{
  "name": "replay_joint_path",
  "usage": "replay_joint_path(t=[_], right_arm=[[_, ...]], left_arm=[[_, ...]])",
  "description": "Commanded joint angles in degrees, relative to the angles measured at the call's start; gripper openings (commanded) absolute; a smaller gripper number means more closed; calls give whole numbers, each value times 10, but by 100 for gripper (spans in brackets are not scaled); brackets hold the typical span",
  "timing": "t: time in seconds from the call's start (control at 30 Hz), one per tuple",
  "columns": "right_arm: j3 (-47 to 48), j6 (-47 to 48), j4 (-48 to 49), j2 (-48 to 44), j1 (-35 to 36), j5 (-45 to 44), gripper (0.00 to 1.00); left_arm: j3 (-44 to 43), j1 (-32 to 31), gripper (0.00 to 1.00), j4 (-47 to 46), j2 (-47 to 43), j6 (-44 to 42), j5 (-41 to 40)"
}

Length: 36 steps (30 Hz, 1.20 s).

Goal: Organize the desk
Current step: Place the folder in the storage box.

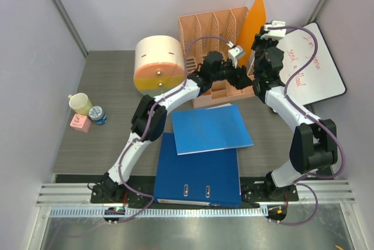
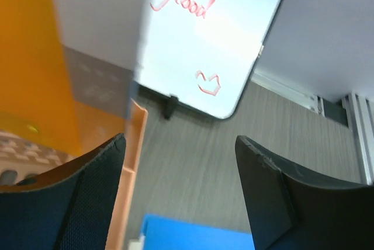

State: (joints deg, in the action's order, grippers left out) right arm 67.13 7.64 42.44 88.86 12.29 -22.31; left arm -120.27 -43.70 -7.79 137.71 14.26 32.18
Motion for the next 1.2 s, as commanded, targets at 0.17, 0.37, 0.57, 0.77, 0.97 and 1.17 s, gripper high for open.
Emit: replay_joint_path(t=[0.17,0.37,0.57,0.77,0.97,1.17], right_arm=[[6,14,-9,-23,1,9,1],[5,18,-6,-26,0,10,1],[5,17,-2,-19,1,8,1],[6,17,-3,-19,1,7,1],[1,20,1,-23,-1,6,1],[-5,17,1,-28,0,5,1]], left_arm=[[-127,24,73,-85,95,77,33],[-40,21,65,-138,41,149,94],[92,20,57,-199,-42,148,121],[116,16,55,-189,-58,153,162],[72,3,56,-174,-32,153,158],[-71,2,52,-129,63,145,119]])
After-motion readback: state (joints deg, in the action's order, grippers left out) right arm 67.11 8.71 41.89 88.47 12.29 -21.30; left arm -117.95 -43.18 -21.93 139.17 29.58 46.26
